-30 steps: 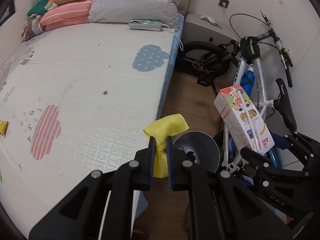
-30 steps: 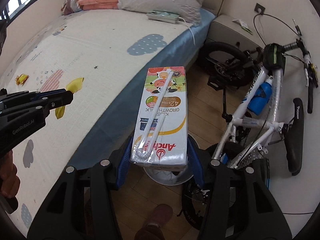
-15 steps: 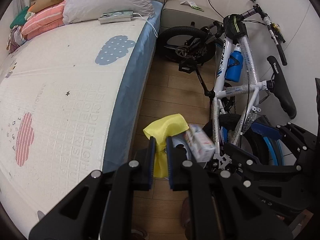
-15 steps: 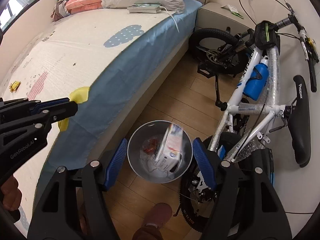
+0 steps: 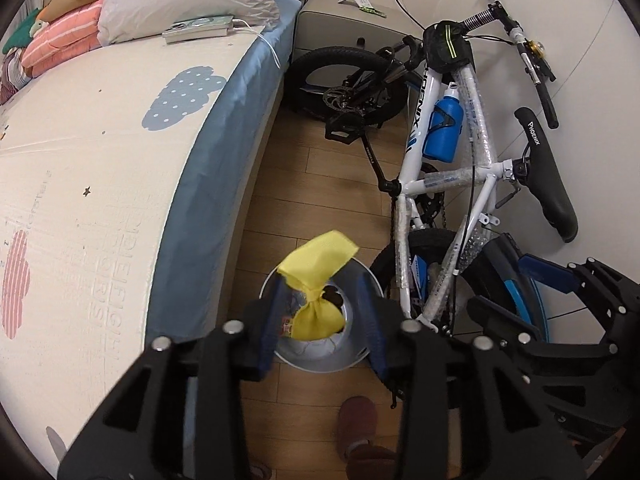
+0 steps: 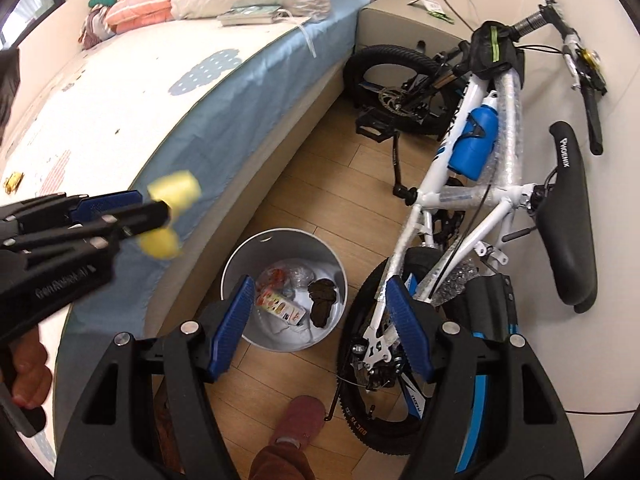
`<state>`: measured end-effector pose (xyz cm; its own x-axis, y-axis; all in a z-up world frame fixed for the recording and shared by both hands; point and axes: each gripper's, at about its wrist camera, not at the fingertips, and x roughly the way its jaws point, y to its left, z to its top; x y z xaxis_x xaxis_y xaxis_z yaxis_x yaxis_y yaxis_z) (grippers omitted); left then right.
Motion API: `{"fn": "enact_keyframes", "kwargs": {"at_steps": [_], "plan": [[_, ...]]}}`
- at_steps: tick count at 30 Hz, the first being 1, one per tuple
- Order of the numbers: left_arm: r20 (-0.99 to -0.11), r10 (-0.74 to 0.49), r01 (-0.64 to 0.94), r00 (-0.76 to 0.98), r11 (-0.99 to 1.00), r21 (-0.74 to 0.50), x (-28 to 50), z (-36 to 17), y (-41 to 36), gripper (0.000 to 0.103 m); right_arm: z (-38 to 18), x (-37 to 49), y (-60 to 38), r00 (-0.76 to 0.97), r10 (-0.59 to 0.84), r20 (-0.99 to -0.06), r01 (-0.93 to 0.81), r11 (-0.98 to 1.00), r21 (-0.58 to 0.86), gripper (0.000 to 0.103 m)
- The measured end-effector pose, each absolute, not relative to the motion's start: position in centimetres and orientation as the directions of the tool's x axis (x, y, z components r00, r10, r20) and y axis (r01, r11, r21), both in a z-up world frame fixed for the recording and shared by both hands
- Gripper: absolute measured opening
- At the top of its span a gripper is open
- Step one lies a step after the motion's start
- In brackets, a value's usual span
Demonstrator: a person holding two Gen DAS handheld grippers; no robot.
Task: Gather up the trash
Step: 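Open both tools to drop the carton and bow into the bin, then grasp the green balloon with left tool while right tool grasps the yellow snack packet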
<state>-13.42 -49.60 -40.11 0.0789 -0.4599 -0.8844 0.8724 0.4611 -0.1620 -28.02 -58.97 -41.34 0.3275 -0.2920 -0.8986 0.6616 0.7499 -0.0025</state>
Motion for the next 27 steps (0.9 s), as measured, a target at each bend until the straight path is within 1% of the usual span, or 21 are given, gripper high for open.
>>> {"fn": "enact_keyframes", "kwargs": {"at_steps": [1,4,13,20,27], "plan": [[-0.882,-0.463,0.874,0.084,0.459,-0.157,-13.6,-40.2,-49.8,0.050,-41.2,-28.2,-59.1,0.333,-0.296,-0.895,0.663,0.748,-0.001,0.066],[-0.882,-0.464,0.874,0.084,0.459,-0.158,-13.7,-40.4,-50.3,0.053,-41.0,-28.4,-59.2,0.334,-0.304,-0.892,0.663,0.749,-0.007,0.066],[-0.885,-0.455,0.847,0.104,0.506,-0.161,-12.2,-39.5,-47.7,0.054,-40.0,-26.4,-58.0,0.343,-0.290,-0.893,0.615,0.788,-0.020,0.066],[-0.881,-0.434,0.770,0.190,0.622,-0.140,-7.6,-37.6,-41.6,0.055,-37.8,-20.6,-53.7,0.407,-0.255,-0.877,0.510,0.860,-0.013,0.066],[-0.872,-0.375,0.632,0.314,0.768,-0.103,-0.1,-35.3,-31.6,0.056,-35.8,-11.3,-45.9,0.490,-0.155,-0.858,0.340,0.940,0.024,0.066]]}}
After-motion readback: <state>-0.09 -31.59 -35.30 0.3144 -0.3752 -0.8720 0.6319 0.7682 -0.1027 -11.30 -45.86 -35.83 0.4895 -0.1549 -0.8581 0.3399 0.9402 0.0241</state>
